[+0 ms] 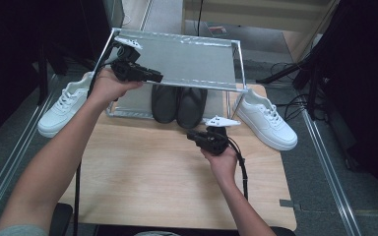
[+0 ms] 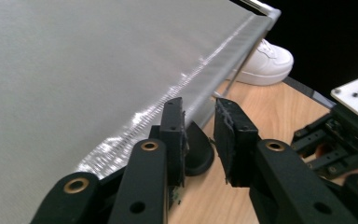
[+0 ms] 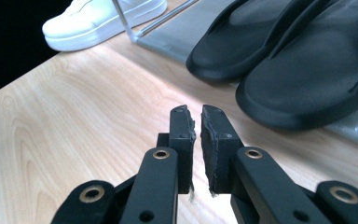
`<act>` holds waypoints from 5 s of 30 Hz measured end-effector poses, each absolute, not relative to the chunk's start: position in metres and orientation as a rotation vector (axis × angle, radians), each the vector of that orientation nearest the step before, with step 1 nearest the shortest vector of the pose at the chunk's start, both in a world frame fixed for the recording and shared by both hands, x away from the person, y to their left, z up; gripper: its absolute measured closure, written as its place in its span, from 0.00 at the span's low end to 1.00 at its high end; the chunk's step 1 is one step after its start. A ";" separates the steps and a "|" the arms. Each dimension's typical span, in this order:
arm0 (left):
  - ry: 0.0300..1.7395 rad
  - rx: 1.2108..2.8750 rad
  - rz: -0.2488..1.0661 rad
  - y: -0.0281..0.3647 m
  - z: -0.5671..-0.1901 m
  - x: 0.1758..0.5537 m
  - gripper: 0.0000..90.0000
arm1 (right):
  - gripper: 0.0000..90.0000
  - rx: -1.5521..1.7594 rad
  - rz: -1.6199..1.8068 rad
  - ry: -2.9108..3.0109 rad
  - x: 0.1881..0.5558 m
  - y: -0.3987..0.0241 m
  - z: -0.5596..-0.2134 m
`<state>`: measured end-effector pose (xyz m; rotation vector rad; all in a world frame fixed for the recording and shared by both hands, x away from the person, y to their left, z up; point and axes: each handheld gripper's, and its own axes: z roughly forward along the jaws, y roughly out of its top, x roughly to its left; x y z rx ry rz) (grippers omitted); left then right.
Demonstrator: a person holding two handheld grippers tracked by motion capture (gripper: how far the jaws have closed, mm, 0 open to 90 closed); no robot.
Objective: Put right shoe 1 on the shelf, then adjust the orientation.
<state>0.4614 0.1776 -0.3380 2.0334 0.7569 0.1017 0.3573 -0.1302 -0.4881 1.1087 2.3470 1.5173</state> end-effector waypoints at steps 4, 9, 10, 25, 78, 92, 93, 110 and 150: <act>0.741 2.043 0.089 0.176 -0.337 0.448 0.70 | 0.82 1.096 1.526 2.396 0.353 -0.133 -0.488; 0.733 2.046 0.076 0.180 -0.341 0.431 0.56 | 0.76 1.048 1.538 2.410 0.342 -0.135 -0.488; 0.732 2.038 0.079 0.181 -0.342 0.428 0.54 | 0.74 1.051 1.552 2.407 0.341 -0.137 -0.489; 0.754 2.016 0.053 0.198 -0.384 0.380 0.45 | 0.63 1.063 1.563 2.437 0.337 -0.153 -0.485; 1.136 1.870 0.149 0.355 -0.465 0.387 0.50 | 0.63 1.060 1.482 2.493 0.332 -0.162 -0.500; 1.233 1.936 0.272 0.390 -0.455 0.411 0.55 | 0.63 1.078 1.469 2.482 0.335 -0.165 -0.499; 1.237 1.928 0.265 0.393 -0.455 0.413 0.55 | 0.63 1.080 1.470 2.481 0.335 -0.165 -0.499; 1.299 1.892 0.338 0.417 -0.440 0.455 0.62 | 0.62 1.101 1.442 2.486 0.328 -0.166 -0.503; 1.412 1.887 0.202 0.427 -0.455 0.460 0.92 | 0.60 1.146 1.422 2.466 0.324 -0.175 -0.506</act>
